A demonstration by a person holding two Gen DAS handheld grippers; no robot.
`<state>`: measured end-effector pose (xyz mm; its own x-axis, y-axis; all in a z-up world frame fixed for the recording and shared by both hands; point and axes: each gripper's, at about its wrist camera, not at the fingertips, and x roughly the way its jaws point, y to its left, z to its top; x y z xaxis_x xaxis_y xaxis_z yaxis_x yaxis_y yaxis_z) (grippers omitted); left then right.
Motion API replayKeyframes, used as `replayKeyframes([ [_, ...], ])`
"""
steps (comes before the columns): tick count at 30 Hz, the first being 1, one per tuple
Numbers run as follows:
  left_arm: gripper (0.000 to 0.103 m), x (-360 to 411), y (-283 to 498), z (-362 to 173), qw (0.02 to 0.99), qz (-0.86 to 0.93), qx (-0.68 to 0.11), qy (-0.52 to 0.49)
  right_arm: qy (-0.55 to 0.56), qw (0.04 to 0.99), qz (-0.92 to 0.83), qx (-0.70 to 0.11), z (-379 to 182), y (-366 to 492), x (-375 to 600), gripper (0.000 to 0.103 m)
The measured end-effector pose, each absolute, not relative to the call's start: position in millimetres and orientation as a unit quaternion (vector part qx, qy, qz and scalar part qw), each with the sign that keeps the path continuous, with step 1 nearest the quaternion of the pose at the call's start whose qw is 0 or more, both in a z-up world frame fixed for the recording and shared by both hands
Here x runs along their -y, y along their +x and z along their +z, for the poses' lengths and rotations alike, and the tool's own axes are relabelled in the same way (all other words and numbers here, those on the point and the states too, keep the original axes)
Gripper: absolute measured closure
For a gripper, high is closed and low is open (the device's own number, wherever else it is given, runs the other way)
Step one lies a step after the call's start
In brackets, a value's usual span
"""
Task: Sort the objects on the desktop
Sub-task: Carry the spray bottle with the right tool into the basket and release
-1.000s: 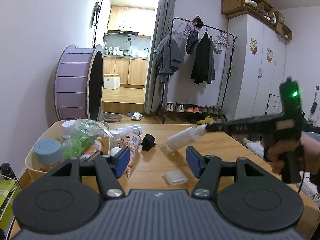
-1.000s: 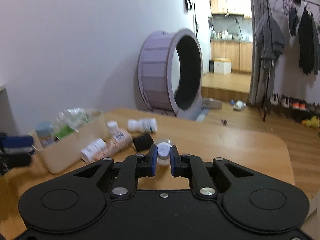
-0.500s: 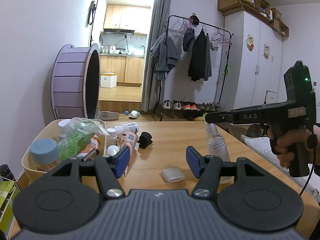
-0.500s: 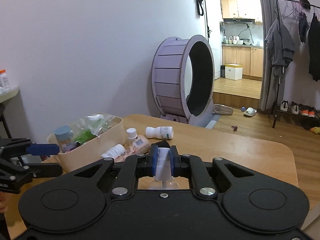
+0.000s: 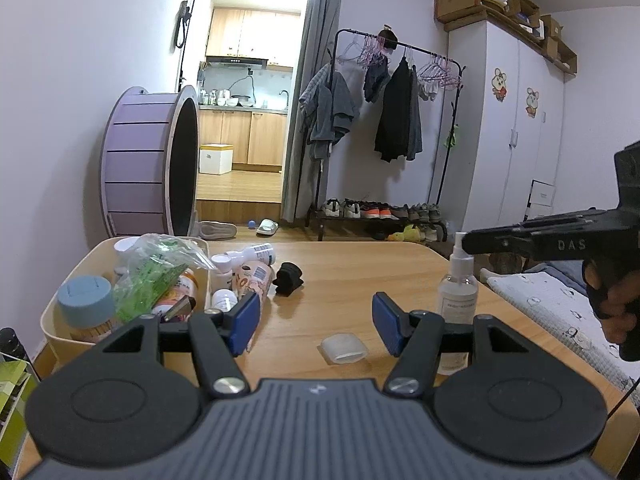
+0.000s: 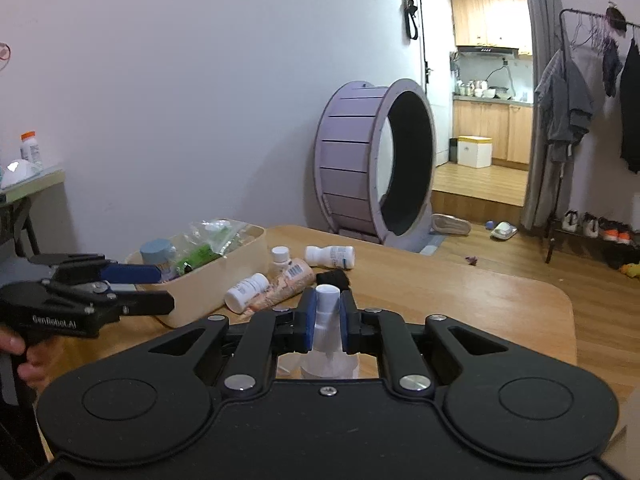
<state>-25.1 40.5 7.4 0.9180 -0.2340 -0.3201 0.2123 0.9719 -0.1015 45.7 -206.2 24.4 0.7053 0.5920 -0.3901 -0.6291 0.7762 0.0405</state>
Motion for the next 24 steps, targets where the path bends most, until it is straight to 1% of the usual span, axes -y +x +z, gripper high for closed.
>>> replayKeyframes([
  [2, 0.042, -37, -24, 7, 0.977, -0.122, -0.17, -0.031, -0.045, 0.923, 0.329, -0.196, 21, 44, 208, 0.084],
  [4, 0.042, -34, -24, 6, 0.975, -0.133, -0.173, -0.029, -0.043, 0.924, 0.327, -0.193, 20, 42, 210, 0.069],
  [5, 0.042, -32, -24, 6, 0.975, -0.138, -0.174, -0.027, -0.042, 0.924, 0.329, -0.193, 20, 42, 211, 0.065],
  [6, 0.042, -30, -24, 5, 0.974, -0.14, -0.174, -0.024, -0.04, 0.923, 0.329, -0.194, 19, 42, 213, 0.059],
  [7, 0.041, -28, -24, 5, 0.974, -0.142, -0.174, -0.022, -0.038, 0.923, 0.328, -0.197, 18, 42, 213, 0.057],
  [17, 0.04, -23, -20, 2, 0.973, -0.147, -0.175, -0.016, -0.045, 0.917, 0.335, -0.21, 10, 41, 217, 0.058],
  [18, 0.04, -23, -20, 2, 0.973, -0.147, -0.174, -0.015, -0.046, 0.916, 0.338, -0.212, 9, 42, 216, 0.061],
  [19, 0.04, -23, -20, 2, 0.974, -0.147, -0.174, -0.014, -0.047, 0.914, 0.341, -0.214, 8, 42, 215, 0.072],
  [20, 0.04, -23, -21, 3, 0.974, -0.146, -0.174, -0.014, -0.048, 0.913, 0.343, -0.215, 7, 42, 215, 0.076],
  [23, 0.04, -24, -22, 4, 0.974, -0.144, -0.172, -0.014, -0.053, 0.914, 0.344, -0.211, 7, 41, 211, 0.077],
  [24, 0.04, -26, -23, 4, 0.975, -0.142, -0.171, -0.014, -0.052, 0.915, 0.342, -0.208, 8, 40, 211, 0.081],
])
